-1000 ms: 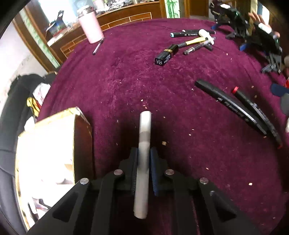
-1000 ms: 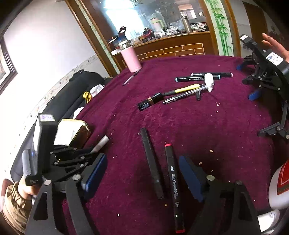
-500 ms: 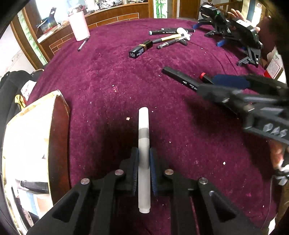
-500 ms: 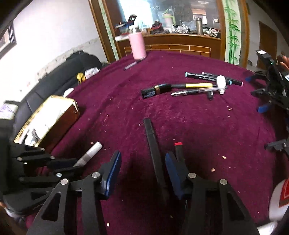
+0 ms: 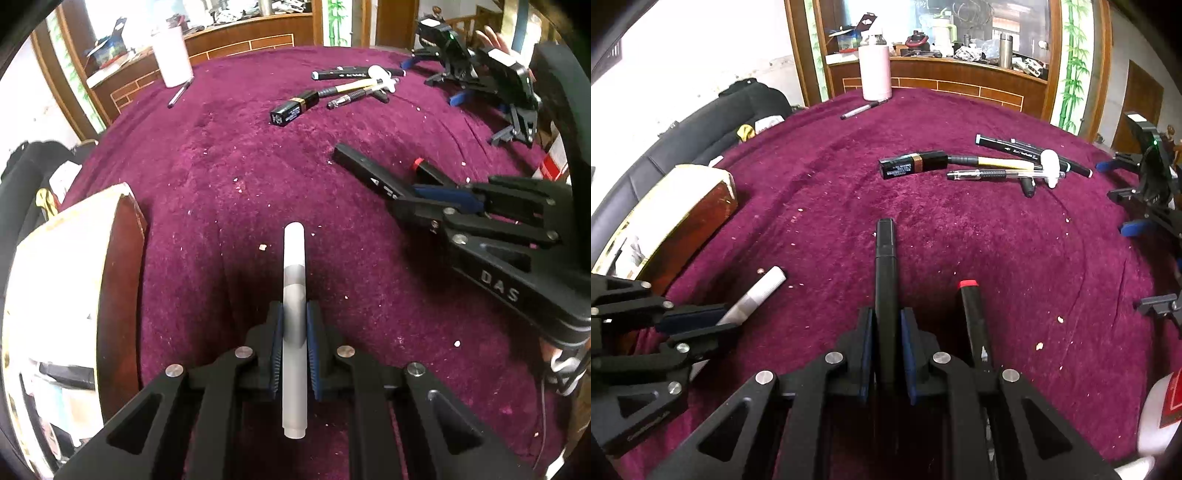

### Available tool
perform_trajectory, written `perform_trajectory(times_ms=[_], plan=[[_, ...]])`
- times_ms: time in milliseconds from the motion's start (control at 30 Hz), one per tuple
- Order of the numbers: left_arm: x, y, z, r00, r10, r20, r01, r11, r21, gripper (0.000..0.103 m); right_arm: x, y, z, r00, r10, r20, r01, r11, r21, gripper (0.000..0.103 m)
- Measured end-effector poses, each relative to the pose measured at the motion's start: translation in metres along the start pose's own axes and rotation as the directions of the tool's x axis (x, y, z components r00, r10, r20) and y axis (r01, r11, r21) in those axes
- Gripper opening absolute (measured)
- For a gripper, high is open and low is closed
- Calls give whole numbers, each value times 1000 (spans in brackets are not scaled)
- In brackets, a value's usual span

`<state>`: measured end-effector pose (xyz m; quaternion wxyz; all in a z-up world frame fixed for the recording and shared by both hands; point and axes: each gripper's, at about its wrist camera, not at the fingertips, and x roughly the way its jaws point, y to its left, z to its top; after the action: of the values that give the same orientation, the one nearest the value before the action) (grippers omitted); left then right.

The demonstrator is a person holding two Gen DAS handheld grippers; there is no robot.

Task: Organize objects
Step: 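Carry the white stick and black marker over the gold-rimmed box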

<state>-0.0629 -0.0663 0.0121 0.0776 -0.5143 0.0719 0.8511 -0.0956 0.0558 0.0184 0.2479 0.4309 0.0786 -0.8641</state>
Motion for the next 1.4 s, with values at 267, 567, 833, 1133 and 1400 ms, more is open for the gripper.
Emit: perform_trajectory(times_ms=[267,567,833,1133,1400], plan=[[-25,12,-5,998,-16,57,20,998,-62,12,-20,12,-2,996,72,53,-72,997,3,15],[-56,30,-17,993,-10,121,25,991,-130,12,-21,22,-6,994,94,50,-94,996,-14,16],[-91,47,-32,983,4,184,30,982,-184,12,-24,21,-5,993,96,62,-96,995,-8,16],[-120,78,-56,974,54,221,5,966,-259,12,-31,26,-4,989,129,77,-129,992,0,16],[-139,100,-75,964,105,243,-29,953,-301,12,-38,38,-2,983,164,85,-165,986,4,16]])
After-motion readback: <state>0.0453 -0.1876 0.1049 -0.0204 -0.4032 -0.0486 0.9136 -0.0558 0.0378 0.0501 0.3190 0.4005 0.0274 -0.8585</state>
